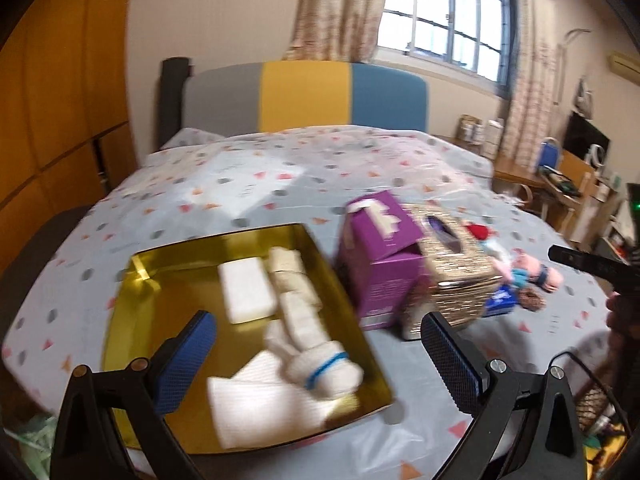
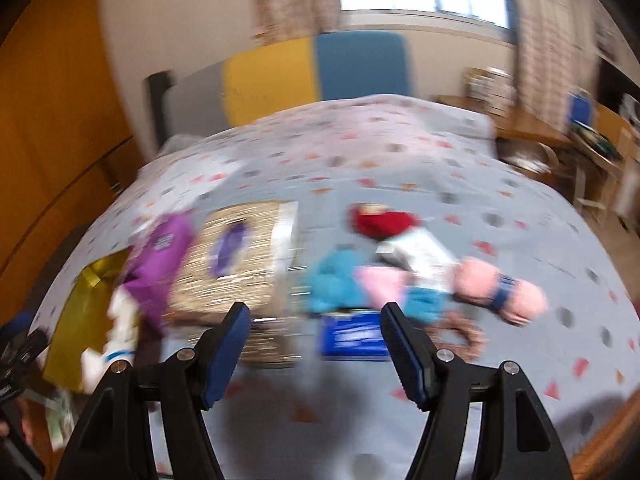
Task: Organize soft objects
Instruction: 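Move the right tool back toward the remaining soft items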
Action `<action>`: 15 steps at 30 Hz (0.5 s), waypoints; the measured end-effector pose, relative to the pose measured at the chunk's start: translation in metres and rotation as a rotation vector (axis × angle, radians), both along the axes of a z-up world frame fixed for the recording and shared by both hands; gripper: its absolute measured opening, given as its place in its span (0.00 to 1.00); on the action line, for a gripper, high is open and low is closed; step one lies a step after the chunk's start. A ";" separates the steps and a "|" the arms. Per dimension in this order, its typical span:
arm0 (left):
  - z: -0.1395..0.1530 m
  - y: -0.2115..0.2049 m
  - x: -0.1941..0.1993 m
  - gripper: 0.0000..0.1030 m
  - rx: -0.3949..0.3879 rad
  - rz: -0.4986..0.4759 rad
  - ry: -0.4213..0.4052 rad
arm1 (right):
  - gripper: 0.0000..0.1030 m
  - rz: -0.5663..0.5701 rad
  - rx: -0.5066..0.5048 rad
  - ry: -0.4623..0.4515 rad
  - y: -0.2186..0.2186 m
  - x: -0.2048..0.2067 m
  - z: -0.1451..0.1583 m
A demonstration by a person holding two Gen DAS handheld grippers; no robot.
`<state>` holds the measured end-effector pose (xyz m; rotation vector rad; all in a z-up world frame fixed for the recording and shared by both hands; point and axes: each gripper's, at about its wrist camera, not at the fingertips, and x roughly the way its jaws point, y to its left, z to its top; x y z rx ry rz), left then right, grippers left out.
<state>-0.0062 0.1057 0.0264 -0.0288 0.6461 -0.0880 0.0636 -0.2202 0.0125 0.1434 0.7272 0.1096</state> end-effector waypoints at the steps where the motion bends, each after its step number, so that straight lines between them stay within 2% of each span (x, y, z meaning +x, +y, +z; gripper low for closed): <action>1: 0.001 -0.009 0.002 0.99 0.003 -0.029 0.005 | 0.66 -0.041 0.006 0.001 -0.013 0.000 0.000; 6: 0.005 -0.048 0.011 0.97 0.015 -0.155 0.015 | 0.67 -0.267 0.060 0.032 -0.085 -0.003 -0.006; 10: 0.004 -0.080 0.011 0.97 0.032 -0.274 0.030 | 0.67 -0.346 0.113 0.081 -0.119 0.001 -0.015; 12: 0.002 -0.096 0.011 0.97 0.042 -0.326 0.043 | 0.67 -0.340 0.125 0.140 -0.128 0.009 -0.022; 15: -0.003 -0.110 0.009 0.97 0.044 -0.372 0.058 | 0.66 -0.248 0.086 0.297 -0.125 0.031 -0.037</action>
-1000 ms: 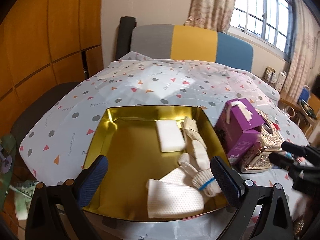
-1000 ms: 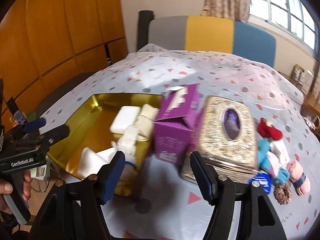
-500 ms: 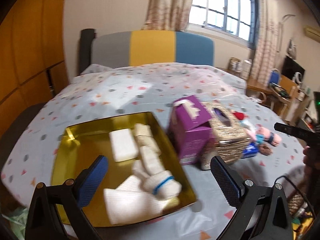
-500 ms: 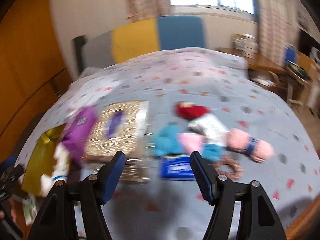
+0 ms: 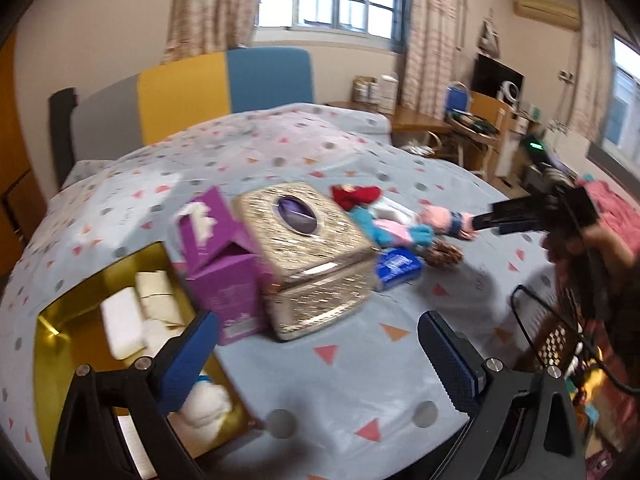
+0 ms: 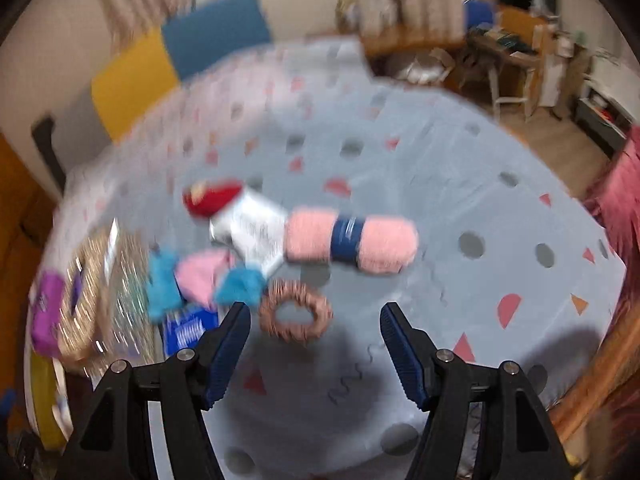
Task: Organize soft objects
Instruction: 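Move the right tool back toward the remaining soft items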
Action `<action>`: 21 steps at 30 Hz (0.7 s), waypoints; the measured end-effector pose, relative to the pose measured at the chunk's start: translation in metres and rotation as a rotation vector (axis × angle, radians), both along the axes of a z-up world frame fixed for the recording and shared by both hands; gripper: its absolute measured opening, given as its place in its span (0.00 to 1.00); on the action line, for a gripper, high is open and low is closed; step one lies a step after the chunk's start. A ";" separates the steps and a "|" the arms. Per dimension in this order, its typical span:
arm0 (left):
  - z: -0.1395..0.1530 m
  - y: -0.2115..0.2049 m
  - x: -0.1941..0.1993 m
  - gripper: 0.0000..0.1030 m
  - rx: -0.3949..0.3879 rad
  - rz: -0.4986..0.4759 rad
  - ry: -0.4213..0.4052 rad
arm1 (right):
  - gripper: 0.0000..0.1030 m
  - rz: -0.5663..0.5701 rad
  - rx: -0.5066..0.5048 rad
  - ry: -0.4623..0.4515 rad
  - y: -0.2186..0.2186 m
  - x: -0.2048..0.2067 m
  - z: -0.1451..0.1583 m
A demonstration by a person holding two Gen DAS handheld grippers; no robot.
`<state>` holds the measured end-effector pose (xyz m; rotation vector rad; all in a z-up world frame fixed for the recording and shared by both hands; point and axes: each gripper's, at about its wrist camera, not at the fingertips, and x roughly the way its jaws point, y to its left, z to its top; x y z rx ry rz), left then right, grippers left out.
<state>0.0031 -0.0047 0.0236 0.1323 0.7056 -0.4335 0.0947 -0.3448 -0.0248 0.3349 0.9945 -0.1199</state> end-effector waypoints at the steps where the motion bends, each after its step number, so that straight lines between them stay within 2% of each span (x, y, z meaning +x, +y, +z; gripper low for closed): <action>1: -0.002 -0.004 -0.001 0.97 -0.002 -0.015 0.008 | 0.66 0.051 0.016 0.043 0.002 0.008 -0.006; 3: -0.006 -0.011 -0.001 0.97 -0.005 -0.037 0.031 | 0.66 0.132 0.010 0.108 0.009 0.022 -0.016; 6: -0.010 -0.016 -0.002 0.97 -0.009 -0.058 0.055 | 0.66 0.218 -0.075 0.190 0.021 0.044 -0.030; 9: -0.012 -0.016 -0.001 0.97 -0.012 -0.069 0.063 | 0.67 0.330 -0.073 0.250 0.031 0.064 -0.042; 18: -0.014 -0.016 0.005 0.97 -0.019 -0.078 0.085 | 0.69 0.421 -0.181 0.333 0.045 0.091 -0.059; 21: -0.014 -0.018 0.005 0.97 -0.016 -0.084 0.083 | 0.69 0.426 -0.168 0.378 0.045 0.096 -0.069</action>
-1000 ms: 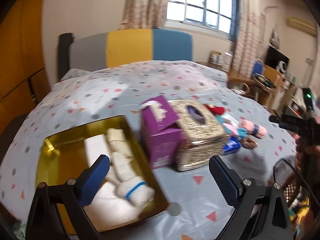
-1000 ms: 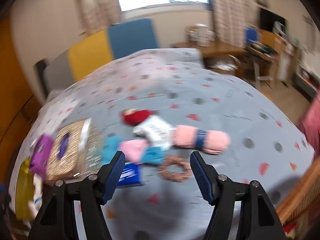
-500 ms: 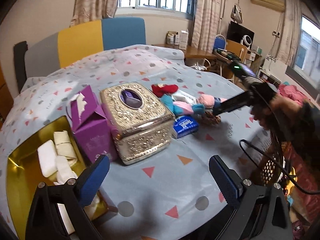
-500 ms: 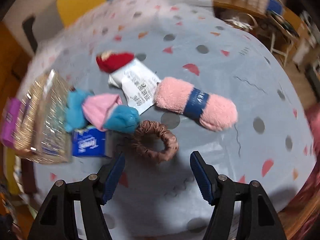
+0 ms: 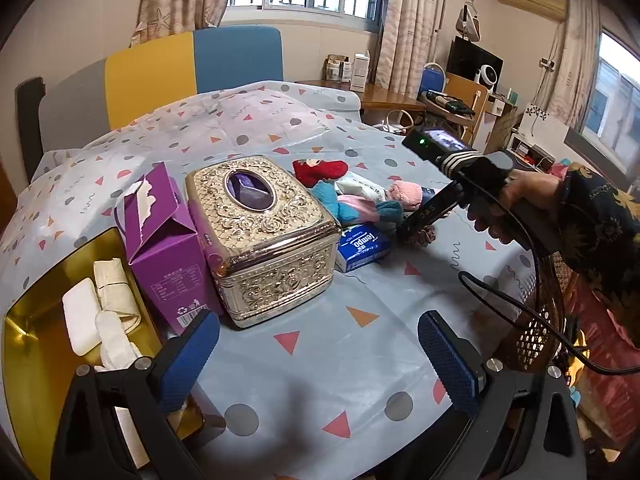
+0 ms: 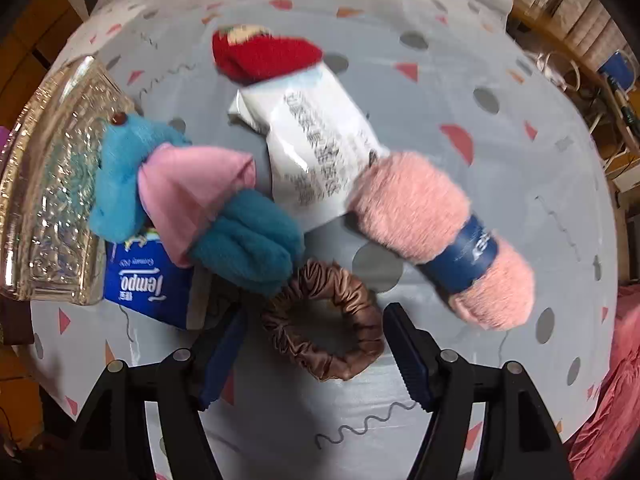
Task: Organize soft objects
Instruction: 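Move the right tool back toward the remaining soft items, then close the right tool on the brown satin scrunchie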
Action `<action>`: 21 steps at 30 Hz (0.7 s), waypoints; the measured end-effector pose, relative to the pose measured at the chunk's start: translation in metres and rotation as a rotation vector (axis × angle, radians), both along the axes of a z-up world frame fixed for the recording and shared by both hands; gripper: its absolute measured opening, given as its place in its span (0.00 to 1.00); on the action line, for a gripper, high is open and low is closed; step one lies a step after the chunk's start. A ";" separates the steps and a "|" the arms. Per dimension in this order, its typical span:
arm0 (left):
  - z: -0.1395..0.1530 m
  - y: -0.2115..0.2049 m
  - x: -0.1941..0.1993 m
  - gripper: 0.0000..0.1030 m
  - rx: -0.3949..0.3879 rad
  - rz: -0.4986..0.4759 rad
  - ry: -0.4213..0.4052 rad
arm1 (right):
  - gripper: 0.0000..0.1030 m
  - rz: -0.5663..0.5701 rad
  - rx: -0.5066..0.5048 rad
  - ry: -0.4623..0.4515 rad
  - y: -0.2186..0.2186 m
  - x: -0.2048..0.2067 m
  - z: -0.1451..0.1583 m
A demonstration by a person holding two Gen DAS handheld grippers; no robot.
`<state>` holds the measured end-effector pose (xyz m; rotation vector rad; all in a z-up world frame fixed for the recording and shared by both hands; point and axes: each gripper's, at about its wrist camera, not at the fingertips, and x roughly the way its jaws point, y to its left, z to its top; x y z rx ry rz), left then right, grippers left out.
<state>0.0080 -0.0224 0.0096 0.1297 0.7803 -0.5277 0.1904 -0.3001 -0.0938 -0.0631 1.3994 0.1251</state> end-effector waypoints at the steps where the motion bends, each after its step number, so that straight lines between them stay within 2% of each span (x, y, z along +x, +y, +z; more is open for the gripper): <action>1: 0.001 -0.001 0.000 0.97 -0.002 -0.004 0.001 | 0.69 -0.005 -0.005 0.013 -0.001 0.000 -0.003; 2: 0.001 -0.001 0.000 0.97 -0.005 -0.009 0.001 | 0.69 -0.010 -0.010 0.021 -0.001 0.001 -0.004; 3: 0.002 -0.002 0.000 0.97 -0.006 -0.008 -0.002 | 0.63 -0.010 -0.004 0.030 -0.002 0.002 -0.007; 4: 0.004 -0.003 0.000 0.97 -0.007 -0.008 -0.004 | 0.41 -0.008 0.004 0.037 -0.003 0.003 -0.008; 6: 0.006 -0.005 0.001 0.97 -0.012 -0.015 -0.005 | 0.21 -0.017 -0.017 0.030 -0.005 0.005 -0.007; 10: 0.014 -0.011 0.008 0.96 -0.033 -0.016 0.003 | 0.18 0.002 -0.040 0.005 -0.003 -0.006 -0.001; 12: 0.018 -0.016 0.014 0.91 -0.059 -0.030 0.025 | 0.18 -0.045 -0.024 0.005 -0.014 -0.014 -0.001; 14: 0.025 -0.027 0.021 0.89 -0.054 -0.051 0.030 | 0.18 -0.138 0.048 -0.009 -0.032 -0.019 0.004; 17: 0.038 -0.051 0.027 0.88 -0.034 -0.094 -0.011 | 0.18 -0.262 0.161 -0.034 -0.058 -0.025 0.007; 19: 0.044 -0.071 0.032 0.88 0.010 -0.133 -0.053 | 0.18 -0.312 0.270 -0.049 -0.070 -0.029 0.007; 21: 0.047 -0.089 0.040 0.89 0.065 -0.159 -0.088 | 0.18 -0.337 0.309 -0.102 -0.079 -0.033 0.016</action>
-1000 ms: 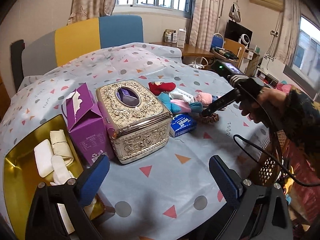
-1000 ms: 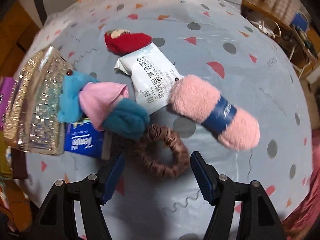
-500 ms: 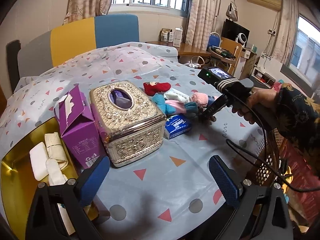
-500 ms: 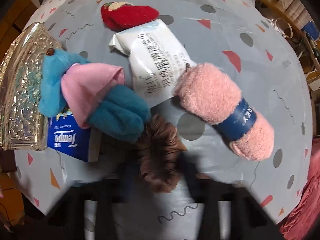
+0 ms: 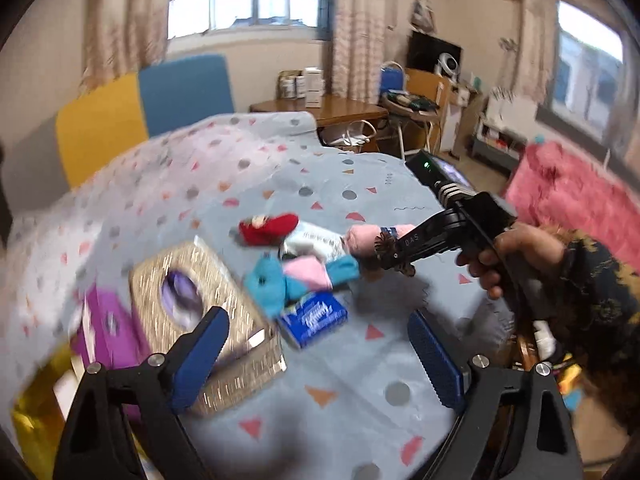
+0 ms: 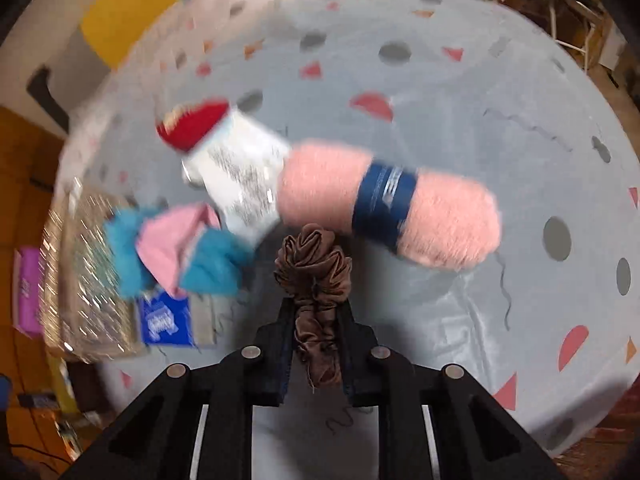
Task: Organize soft objects
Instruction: 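Close the right tool on the brown satin scrunchie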
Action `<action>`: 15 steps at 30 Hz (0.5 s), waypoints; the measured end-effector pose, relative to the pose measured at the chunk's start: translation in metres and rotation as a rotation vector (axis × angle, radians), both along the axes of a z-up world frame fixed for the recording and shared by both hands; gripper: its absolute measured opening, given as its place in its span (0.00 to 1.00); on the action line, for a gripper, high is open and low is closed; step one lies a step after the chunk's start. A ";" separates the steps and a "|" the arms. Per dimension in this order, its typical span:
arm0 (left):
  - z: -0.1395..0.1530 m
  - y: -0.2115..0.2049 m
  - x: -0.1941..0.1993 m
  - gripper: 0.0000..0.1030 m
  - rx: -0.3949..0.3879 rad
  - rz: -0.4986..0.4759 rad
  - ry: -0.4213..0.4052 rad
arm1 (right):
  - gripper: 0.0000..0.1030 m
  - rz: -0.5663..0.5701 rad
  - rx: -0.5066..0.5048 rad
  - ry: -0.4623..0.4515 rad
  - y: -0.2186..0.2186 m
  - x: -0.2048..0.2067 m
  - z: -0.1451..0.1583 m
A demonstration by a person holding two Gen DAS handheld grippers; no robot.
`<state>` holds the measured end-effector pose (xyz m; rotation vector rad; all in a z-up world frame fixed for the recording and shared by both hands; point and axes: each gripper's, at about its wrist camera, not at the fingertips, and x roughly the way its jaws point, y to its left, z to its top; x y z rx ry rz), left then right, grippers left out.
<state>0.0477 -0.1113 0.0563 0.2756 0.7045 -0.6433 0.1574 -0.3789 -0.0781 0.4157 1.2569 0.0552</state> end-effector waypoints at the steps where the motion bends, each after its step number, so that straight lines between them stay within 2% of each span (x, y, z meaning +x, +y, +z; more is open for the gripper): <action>1: -0.002 -0.011 0.007 0.89 0.041 -0.010 -0.010 | 0.18 -0.012 0.019 -0.016 -0.003 -0.002 0.003; 5: -0.019 -0.044 0.033 0.88 0.150 -0.033 0.019 | 0.18 -0.060 0.074 -0.084 -0.016 -0.010 0.013; 8: -0.038 -0.069 0.050 0.79 0.233 -0.050 0.038 | 0.18 -0.069 0.106 -0.096 -0.021 -0.010 0.016; 15: -0.086 -0.111 0.087 0.78 0.375 -0.069 0.073 | 0.18 -0.108 0.154 -0.134 -0.035 -0.010 0.019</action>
